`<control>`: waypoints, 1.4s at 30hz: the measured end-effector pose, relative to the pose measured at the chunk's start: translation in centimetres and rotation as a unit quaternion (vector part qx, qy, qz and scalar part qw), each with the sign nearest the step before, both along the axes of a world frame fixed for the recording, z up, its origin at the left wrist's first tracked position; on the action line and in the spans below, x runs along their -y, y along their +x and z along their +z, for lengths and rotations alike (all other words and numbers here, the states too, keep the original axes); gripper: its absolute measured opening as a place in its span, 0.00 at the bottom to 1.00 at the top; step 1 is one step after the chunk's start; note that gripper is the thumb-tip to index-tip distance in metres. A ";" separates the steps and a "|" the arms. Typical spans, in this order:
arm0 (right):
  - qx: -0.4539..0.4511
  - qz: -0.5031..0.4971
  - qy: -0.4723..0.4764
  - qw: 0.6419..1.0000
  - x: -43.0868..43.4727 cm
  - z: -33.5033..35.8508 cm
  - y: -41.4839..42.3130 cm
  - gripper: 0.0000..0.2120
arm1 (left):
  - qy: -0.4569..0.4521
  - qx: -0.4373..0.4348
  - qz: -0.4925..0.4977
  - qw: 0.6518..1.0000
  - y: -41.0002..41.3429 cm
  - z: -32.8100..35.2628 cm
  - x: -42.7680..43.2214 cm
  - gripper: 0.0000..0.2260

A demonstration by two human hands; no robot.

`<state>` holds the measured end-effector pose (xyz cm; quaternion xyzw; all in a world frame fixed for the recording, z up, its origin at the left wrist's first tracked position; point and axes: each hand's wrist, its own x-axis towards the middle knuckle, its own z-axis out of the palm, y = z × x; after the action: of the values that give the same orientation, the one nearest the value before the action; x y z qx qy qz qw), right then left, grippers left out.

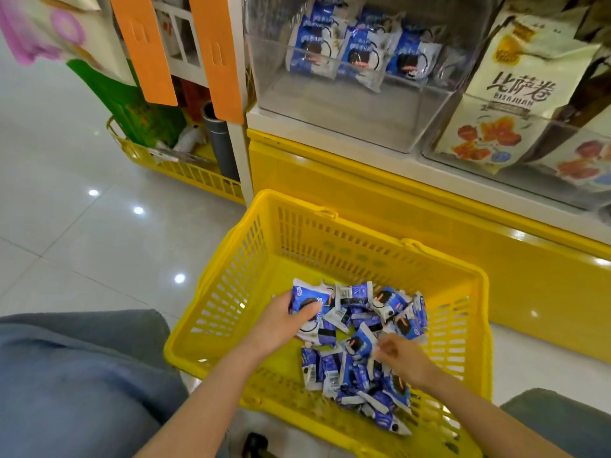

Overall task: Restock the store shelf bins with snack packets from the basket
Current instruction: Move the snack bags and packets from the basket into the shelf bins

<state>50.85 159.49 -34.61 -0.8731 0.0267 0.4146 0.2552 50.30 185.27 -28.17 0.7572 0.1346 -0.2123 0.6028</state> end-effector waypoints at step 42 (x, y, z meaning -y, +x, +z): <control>-0.026 -0.072 0.265 0.961 -4.7 12.1 2.9 0.32 | -0.169 -0.123 -0.047 0.977 1.1 4.4 2.1 0.27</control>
<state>53.78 164.16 -22.47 -0.7593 -0.0147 0.4095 0.5054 51.41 183.17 -23.73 0.6184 0.1342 -0.3512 0.6900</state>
